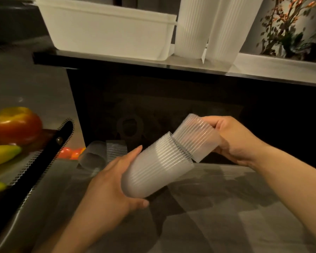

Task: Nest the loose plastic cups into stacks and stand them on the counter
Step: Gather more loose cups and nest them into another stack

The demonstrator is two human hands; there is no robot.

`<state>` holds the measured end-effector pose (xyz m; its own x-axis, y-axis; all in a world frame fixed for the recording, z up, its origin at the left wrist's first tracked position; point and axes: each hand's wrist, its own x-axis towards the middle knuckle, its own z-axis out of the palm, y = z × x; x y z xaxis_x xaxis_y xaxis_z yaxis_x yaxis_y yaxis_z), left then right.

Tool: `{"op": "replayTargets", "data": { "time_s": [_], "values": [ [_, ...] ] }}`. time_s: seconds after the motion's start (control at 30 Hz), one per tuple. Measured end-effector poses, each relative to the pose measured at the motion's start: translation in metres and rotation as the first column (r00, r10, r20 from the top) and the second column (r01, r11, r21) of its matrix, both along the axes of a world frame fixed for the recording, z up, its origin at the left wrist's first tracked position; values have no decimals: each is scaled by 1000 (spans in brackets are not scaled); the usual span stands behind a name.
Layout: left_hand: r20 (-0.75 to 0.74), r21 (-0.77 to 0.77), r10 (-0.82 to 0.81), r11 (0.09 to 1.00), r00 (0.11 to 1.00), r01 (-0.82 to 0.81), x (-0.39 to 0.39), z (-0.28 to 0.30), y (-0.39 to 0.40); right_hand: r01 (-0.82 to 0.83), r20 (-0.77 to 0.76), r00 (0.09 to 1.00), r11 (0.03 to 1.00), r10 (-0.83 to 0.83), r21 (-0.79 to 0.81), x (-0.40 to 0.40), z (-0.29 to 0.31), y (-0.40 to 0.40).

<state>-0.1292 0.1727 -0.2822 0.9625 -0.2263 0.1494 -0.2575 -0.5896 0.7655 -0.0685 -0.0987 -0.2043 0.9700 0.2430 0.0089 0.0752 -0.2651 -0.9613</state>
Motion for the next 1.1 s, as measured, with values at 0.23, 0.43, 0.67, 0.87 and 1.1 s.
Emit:
{"op": "replayTargets", "data": {
  "time_s": [0.23, 0.43, 0.67, 0.87, 1.1],
  "values": [
    [-84, -173, 18, 984, 996, -32, -17, -5, 34, -1, 63, 998, 983, 13, -183, -2, 7, 50],
    [-106, -191, 97, 975, 990, -116, -30, 1, 51, -56, 29, 997, 969, 65, -242, -5, -5, 95],
    [-106, -186, 380, 900, 919, -394, -45, 5, 50, 54, -54, 997, 997, -57, -52, 8, -32, 156],
    [-70, -205, 591, 780, 804, -592, -48, 8, 56, 88, 80, 996, 664, -42, -743, 17, -82, 194],
    [-74, -210, 599, 772, 797, -600, -52, 13, 62, 173, 162, 984, 535, -69, -827, 17, -100, 229]
  ]
}}
